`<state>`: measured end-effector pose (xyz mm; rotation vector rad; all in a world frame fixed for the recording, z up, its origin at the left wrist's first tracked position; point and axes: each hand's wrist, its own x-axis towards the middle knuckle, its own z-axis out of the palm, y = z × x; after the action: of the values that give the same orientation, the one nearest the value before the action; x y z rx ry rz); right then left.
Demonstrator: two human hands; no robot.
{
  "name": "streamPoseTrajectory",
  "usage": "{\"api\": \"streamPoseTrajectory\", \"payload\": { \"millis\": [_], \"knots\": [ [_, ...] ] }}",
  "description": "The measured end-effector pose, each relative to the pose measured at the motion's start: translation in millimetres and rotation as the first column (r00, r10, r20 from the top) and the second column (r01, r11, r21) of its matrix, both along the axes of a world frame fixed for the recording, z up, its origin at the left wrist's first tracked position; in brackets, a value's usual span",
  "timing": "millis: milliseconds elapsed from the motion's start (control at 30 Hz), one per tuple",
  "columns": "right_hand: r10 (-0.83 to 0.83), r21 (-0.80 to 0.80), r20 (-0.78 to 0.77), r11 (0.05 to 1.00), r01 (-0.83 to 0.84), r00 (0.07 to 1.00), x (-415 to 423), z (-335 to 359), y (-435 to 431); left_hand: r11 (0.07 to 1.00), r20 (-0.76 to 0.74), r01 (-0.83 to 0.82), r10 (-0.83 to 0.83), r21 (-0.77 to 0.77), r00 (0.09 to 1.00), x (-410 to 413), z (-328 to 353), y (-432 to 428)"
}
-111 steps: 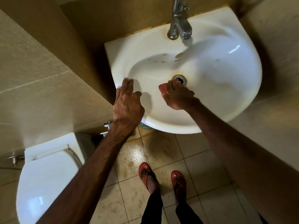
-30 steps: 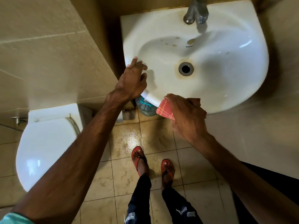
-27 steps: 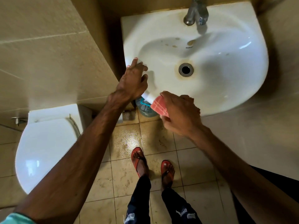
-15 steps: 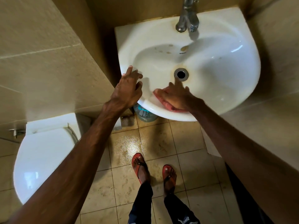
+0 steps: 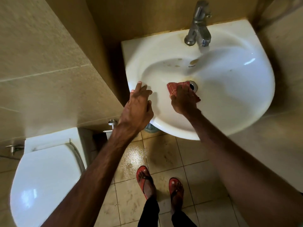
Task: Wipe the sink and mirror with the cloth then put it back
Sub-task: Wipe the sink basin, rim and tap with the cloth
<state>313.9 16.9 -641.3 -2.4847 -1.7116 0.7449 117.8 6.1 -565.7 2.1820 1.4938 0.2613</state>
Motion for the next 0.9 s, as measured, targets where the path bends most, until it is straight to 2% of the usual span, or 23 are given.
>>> {"api": "streamPoseTrajectory", "payload": {
  "millis": [67, 233, 300, 367, 400, 467, 500, 600, 700, 767, 833, 900],
  "knots": [
    [-0.003, 0.048, 0.006, 0.999, 0.003, 1.0, -16, 0, 15, 1.0, 0.026, -0.003, 0.002, 0.019, 1.0, -2, -1, -1],
    [0.223, 0.304, -0.107, 0.935, -0.182, 0.969, -53, 23, 15, 0.998, 0.131, -0.006, -0.003, 0.066, 0.991, -3, 0, -5],
    [0.228, 0.391, -0.099, 0.904, -0.173, 0.969, -40, 21, 7, 0.999, 0.122, -0.01, 0.004, 0.048, 0.993, -5, 0, -4],
    [0.141, 0.451, -0.066, 0.887, -0.097, 0.988, -16, 14, 6, 0.999, 0.105, -0.02, 0.015, 0.042, 0.994, -7, 2, -2],
    [0.067, 0.433, -0.073, 0.901, -0.029, 0.995, -6, 14, 8, 0.999, 0.1, -0.019, 0.014, 0.05, 0.995, -8, 4, 1],
    [-0.141, 0.305, -0.103, 0.938, 0.166, 0.985, -2, 23, 14, 0.997, 0.099, -0.025, 0.018, 0.076, 0.995, -8, 10, 5],
    [-0.268, 0.25, -0.158, 0.92, 0.301, 0.95, -6, 26, 19, 0.995, 0.106, -0.048, 0.039, 0.091, 0.994, -8, 12, 8],
    [-0.532, 0.163, -0.434, 0.747, 0.645, 0.727, -17, 24, 35, 0.982, 0.116, -0.128, 0.112, 0.138, 0.987, -7, 13, 16],
    [-0.552, 0.188, -0.668, 0.524, 0.831, 0.499, -10, -38, 55, 0.976, 0.079, -0.104, 0.09, 0.19, 0.993, 0, 8, 31],
    [-0.534, 0.017, -0.791, 0.469, 0.883, 0.298, -27, -11, 55, 0.977, 0.031, -0.088, 0.084, 0.195, 0.996, 7, 1, 46],
    [-0.483, -0.126, -0.866, 0.46, 0.879, 0.129, -46, 34, 55, 0.979, -0.022, -0.056, 0.062, 0.198, 0.998, 14, -3, 54],
    [-0.434, -0.169, -0.9, 0.435, 0.885, 0.041, -42, 38, 59, 0.975, -0.065, -0.037, 0.052, 0.219, 0.997, 16, -9, 57]
  ]
}}
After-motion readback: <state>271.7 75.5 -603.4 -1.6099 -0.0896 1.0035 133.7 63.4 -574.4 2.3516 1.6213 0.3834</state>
